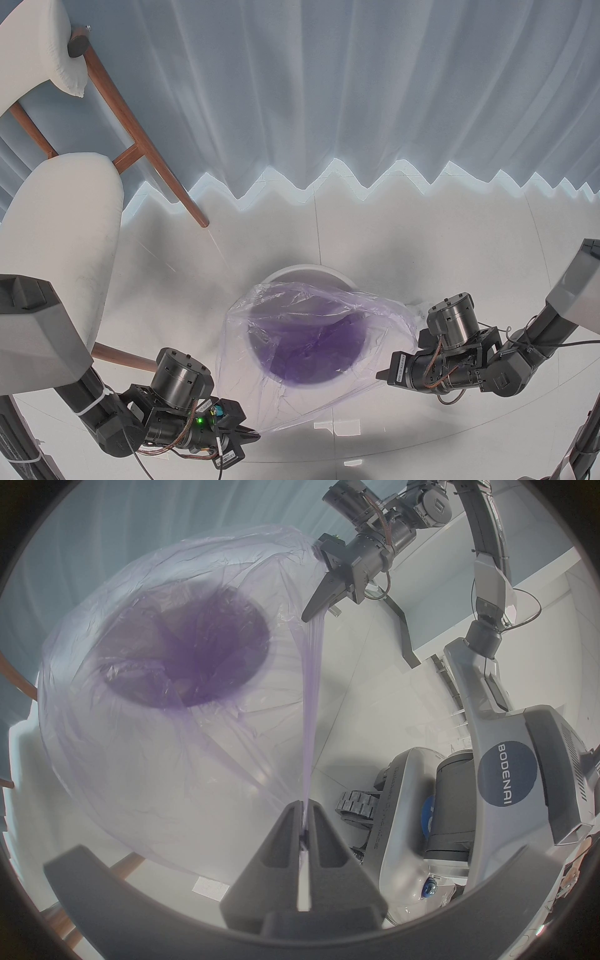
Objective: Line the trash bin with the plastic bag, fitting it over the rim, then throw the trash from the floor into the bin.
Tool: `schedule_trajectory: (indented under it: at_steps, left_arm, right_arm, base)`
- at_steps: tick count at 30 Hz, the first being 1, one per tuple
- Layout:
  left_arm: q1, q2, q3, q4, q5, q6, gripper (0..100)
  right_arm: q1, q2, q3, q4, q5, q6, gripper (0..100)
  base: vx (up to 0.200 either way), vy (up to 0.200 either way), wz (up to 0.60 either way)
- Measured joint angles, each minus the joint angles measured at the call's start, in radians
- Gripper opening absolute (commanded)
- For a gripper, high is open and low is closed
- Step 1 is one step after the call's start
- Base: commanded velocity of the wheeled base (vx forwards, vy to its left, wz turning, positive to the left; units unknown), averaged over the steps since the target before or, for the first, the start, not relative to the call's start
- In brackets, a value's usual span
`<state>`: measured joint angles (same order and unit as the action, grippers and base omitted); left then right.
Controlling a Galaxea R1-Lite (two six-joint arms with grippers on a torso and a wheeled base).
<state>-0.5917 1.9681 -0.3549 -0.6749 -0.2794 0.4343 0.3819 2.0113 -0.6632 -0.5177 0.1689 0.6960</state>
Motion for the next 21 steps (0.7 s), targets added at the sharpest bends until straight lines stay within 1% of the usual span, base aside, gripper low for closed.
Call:
schedule_trajectory:
  at_steps: [3,9,16,21]
  left_arm:
    - [-0.001,0.027,-0.017,0.000,0.007,0.001,0]
    - [-0.001,0.079,-0.045,0.000,0.059,0.001,0]
    - [0.001,0.128,-0.075,0.001,0.094,0.000,0]
    - [0.001,0.155,-0.099,0.002,0.120,-0.001,0]
  right_arm:
    - [0.000,0.026,0.000,-0.019,-0.047,-0.019,0]
    - [-0.001,0.079,-0.007,-0.101,-0.063,-0.053,0]
    - [-0.001,0.140,-0.030,-0.120,-0.095,-0.143,0]
    - [-0.001,0.174,-0.074,-0.120,-0.114,-0.151,0]
  base:
    - [0.000,0.000,0.00]
    - [0.000,0.000,0.00]
    - [0.000,0.000,0.00]
    - [0.000,0.000,0.00]
